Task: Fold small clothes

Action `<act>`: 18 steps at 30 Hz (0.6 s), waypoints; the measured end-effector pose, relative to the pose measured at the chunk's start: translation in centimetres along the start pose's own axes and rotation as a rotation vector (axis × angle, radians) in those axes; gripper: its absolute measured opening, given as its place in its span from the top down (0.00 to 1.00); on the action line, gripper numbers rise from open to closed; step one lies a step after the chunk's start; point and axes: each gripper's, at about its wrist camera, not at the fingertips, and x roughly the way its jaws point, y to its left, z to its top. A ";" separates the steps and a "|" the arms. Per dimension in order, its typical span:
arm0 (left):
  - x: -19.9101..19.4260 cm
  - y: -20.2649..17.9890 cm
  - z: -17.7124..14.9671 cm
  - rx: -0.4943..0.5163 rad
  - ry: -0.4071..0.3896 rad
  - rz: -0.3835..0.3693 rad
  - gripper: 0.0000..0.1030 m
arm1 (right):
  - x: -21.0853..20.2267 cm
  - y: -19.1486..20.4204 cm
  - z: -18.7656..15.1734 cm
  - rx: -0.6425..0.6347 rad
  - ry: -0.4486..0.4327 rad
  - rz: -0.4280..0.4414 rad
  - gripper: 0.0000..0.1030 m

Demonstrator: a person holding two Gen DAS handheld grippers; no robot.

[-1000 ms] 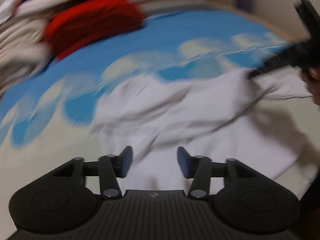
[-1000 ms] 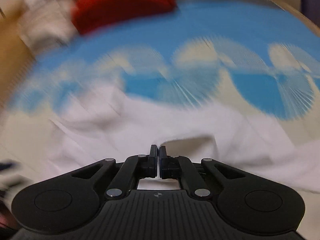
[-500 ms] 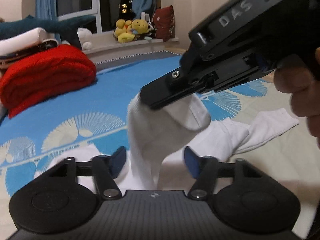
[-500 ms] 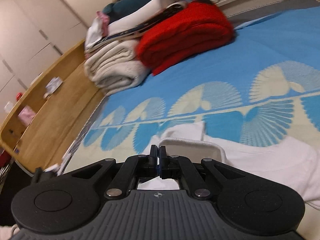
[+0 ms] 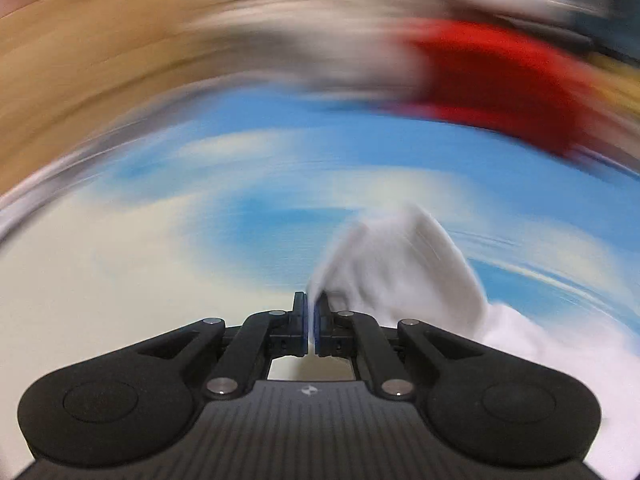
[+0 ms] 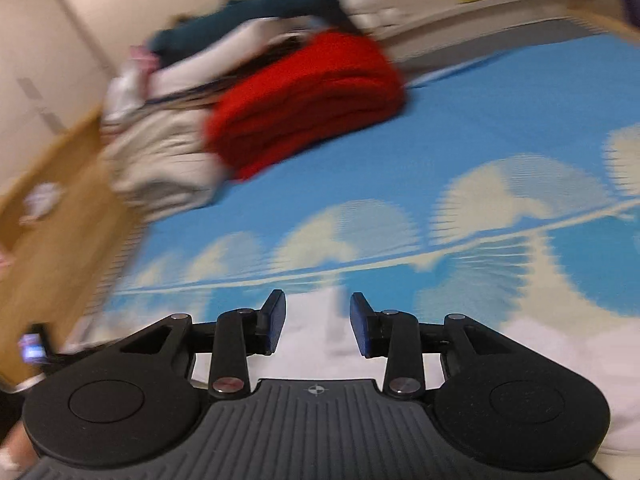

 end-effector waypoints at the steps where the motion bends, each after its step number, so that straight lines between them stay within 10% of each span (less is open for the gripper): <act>1: 1.2 2.8 0.5 -0.058 0.010 0.123 0.97 | 0.2 -0.5 -0.1 0.004 0.004 -0.045 0.63; 5: 1.0 4.6 1.1 -0.089 0.017 0.105 0.78 | 1.5 -2.2 -0.5 -0.010 0.046 -0.255 0.63; 7: -0.5 1.4 1.1 -0.045 -0.024 -0.011 0.60 | 2.2 -3.0 -0.6 -0.009 0.079 -0.344 0.62; 13: -4.1 -11.6 -3.1 0.208 0.007 -0.493 0.57 | 3.6 -5.5 -0.8 0.041 0.157 -0.463 0.57; 18: -6.0 -19.3 -7.1 0.383 0.002 -0.649 0.30 | 4.9 -7.3 -1.1 0.038 0.215 -0.498 0.52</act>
